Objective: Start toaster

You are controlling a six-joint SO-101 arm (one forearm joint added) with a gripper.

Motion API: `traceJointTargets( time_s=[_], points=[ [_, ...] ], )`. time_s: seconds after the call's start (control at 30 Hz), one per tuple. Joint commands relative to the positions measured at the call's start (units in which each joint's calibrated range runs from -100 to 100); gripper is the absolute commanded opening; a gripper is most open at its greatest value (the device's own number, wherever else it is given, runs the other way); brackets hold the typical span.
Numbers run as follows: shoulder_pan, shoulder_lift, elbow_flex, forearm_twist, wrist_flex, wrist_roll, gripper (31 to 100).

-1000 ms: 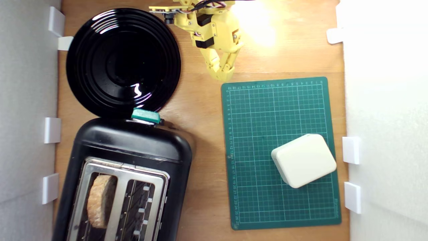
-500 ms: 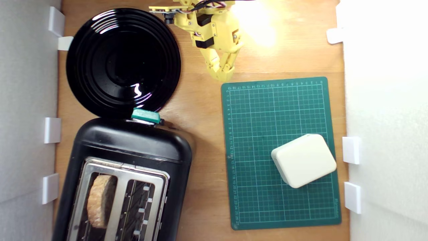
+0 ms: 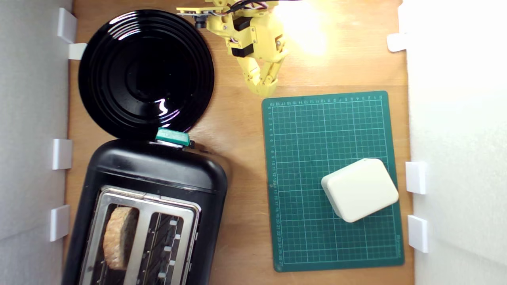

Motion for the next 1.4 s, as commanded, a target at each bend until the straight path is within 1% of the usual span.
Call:
traceJointTargets(
  time_s=[0.0, 0.07, 0.2, 0.33, 0.43, 0.53, 0.67, 0.73, 0.83, 0.93, 1.03, 1.17, 1.27, 1.3, 1.37],
  points=[
    [0.5, 0.1, -1.8, 0.8, 0.3, 2.9, 31.4],
    [1.8, 0.3, -2.5, -0.1, 0.4, 5.3, 31.4],
    [3.4, 2.7, -3.6, -0.4, 0.3, 8.5, 31.4],
    [4.6, 6.9, -8.6, -0.2, 0.3, 9.3, 31.4],
    [5.4, 12.1, -15.6, 0.9, 0.3, 9.5, 31.4],
    [5.5, 18.4, -23.1, 3.9, 0.4, 10.2, 31.3],
    [7.3, 27.1, -31.0, 11.4, 0.4, 10.3, 31.3],
    [7.3, 30.1, -33.5, 15.4, 0.4, 11.9, 31.4],
    [8.3, 34.3, -36.3, 17.9, 0.4, 16.1, 31.4],
    [12.3, 37.2, -40.1, 17.2, 0.4, 21.4, 31.4],
    [15.0, 39.4, -43.1, 17.0, 0.3, 25.7, 31.4],
    [19.8, 42.7, -47.0, 17.0, 0.1, 29.3, 31.5],
    [21.7, 45.0, -51.1, 16.9, -0.1, 30.2, 31.5],
    [22.3, 45.7, -52.6, 16.1, -0.1, 30.2, 31.5],
    [23.8, 47.6, -56.4, 12.8, -0.1, 30.3, 31.5]
  ],
)
